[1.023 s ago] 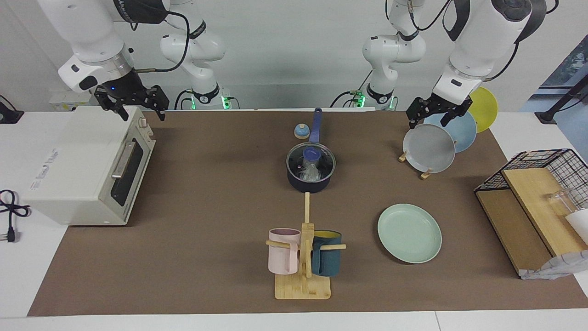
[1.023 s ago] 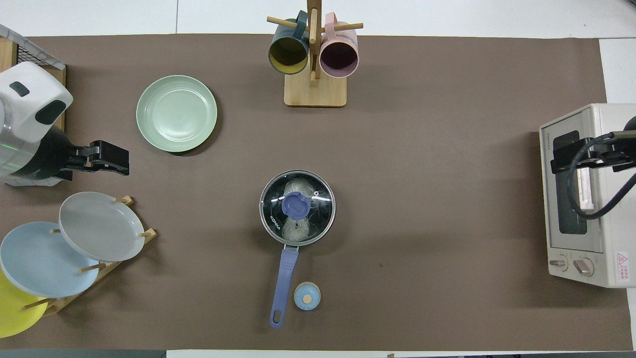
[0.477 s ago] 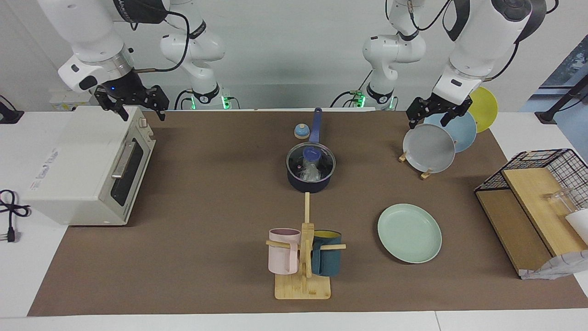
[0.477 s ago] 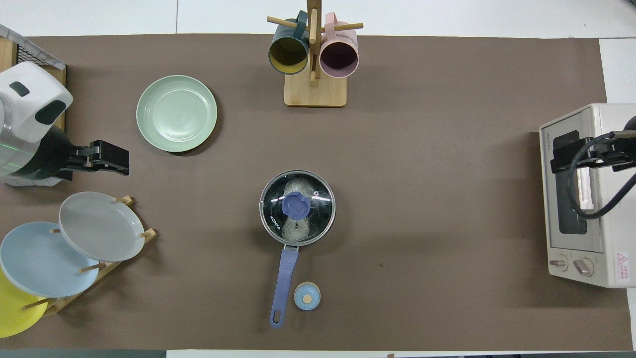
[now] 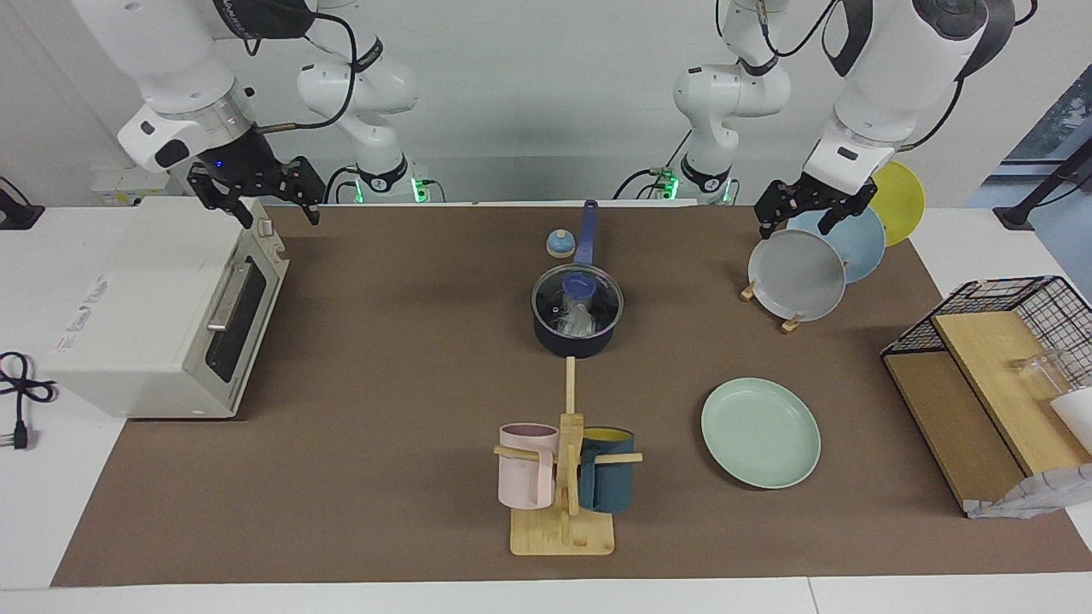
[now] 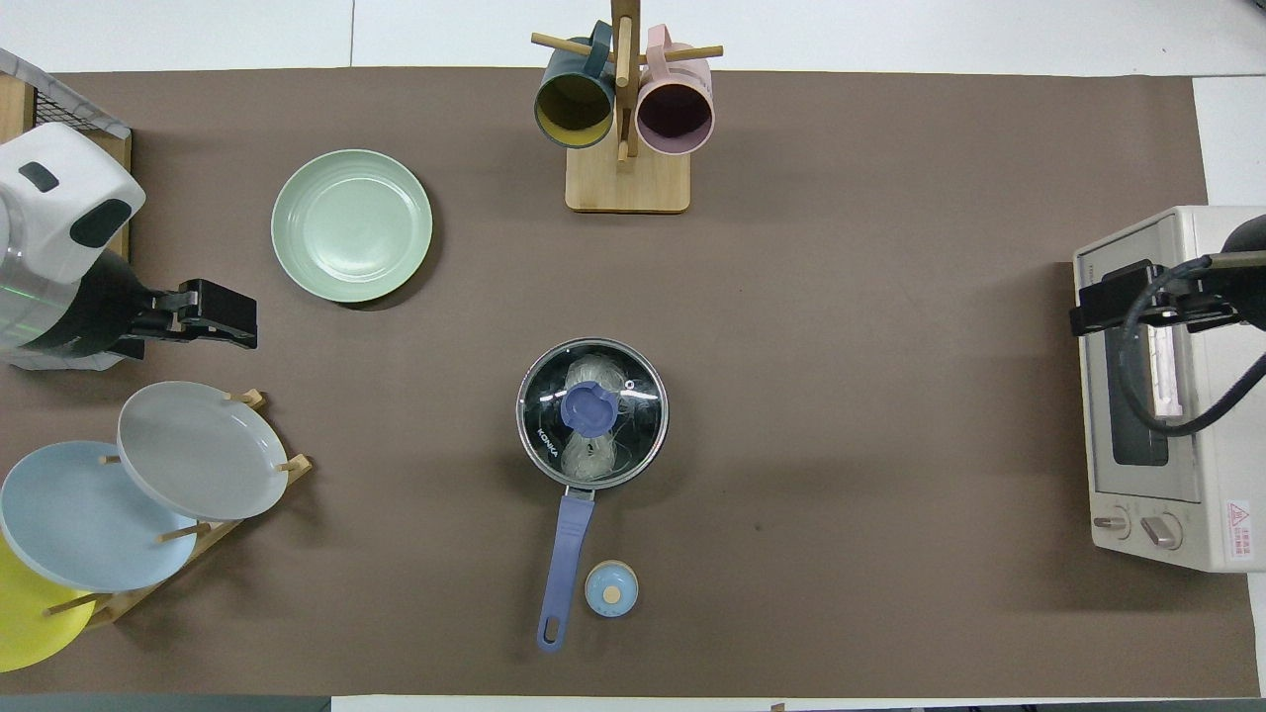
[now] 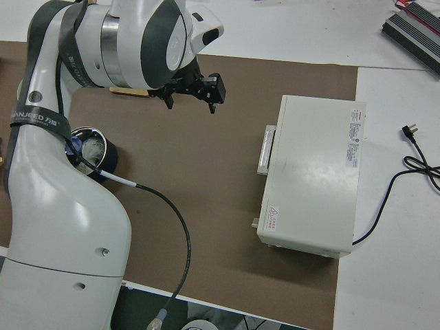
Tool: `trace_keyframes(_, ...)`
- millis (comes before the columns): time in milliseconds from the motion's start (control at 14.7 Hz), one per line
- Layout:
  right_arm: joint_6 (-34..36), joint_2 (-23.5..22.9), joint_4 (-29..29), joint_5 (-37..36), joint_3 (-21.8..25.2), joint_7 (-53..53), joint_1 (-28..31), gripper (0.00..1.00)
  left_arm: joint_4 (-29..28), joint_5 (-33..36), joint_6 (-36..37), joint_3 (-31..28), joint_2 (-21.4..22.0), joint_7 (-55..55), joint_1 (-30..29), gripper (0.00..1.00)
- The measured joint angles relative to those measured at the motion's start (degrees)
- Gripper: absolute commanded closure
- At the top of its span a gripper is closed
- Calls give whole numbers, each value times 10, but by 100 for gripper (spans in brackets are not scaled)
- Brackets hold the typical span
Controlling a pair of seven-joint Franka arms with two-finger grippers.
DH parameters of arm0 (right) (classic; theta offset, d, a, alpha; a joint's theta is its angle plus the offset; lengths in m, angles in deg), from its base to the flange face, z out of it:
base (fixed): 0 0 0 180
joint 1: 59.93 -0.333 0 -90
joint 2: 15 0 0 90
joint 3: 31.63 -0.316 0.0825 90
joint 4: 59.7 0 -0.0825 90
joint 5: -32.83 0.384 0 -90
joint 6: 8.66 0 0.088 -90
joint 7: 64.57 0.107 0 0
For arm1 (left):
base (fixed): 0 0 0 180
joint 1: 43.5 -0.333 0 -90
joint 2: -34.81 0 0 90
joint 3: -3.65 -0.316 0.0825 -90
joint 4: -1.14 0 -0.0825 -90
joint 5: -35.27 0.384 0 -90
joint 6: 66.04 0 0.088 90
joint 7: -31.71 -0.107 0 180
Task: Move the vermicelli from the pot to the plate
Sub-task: 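Reach the right gripper over the pot toward the blue lid knob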
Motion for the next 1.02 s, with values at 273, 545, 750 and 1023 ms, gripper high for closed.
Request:
trace_keyframes(273,-15,-9,1,6,-2,67,-65,0,0,0,0,0,0,0,0,0)
trace_keyframes(545,-63,-59,-15,5,-8,229,-193,0,0,0,0,0,0,0,0,0)
trace_keyframes(750,-91,-137,-68,-6,-9,320,-278,0,0,0,0,0,0,0,0,0)
trace_keyframes(1023,-161,-200,-99,-12,-9,405,-333,0,0,0,0,0,0,0,0,0)
